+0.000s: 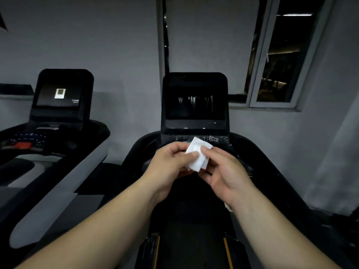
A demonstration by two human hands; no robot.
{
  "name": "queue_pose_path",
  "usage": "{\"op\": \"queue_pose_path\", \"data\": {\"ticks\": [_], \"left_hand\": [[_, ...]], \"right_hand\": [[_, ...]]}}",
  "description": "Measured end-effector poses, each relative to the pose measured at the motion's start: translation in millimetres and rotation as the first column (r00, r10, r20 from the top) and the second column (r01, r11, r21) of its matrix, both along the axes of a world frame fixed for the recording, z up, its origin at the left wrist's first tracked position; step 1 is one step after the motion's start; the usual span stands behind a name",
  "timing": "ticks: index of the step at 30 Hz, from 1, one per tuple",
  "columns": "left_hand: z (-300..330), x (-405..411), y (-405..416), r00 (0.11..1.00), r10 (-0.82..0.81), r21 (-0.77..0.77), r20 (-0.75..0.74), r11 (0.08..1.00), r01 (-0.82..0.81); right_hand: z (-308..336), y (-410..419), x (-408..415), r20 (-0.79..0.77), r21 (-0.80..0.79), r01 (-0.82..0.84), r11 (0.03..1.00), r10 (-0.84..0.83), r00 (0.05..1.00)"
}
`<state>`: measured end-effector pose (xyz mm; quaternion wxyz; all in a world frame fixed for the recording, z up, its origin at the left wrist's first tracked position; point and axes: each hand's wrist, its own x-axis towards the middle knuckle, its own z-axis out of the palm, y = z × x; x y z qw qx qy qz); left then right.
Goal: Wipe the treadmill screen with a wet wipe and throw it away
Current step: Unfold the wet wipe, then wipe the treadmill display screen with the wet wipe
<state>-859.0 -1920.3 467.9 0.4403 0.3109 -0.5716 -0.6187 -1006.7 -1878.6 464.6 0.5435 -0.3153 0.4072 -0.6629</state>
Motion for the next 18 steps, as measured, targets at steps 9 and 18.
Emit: {"op": "queue_pose_path", "data": {"ticks": [9,18], "left_hand": [[8,3,-158,0.998,-0.052,0.035,-0.032,0.998,0.053],[-5,-31,-302,1.000,-0.008,0.071,0.006,0.997,0.008]], "right_hand": [[7,-135,2,0.176,0.063,0.007,0.998,-0.018,0.984],[-5,-270,-41,0.030,0.010,0.026,1.000,-0.026,0.999]]}}
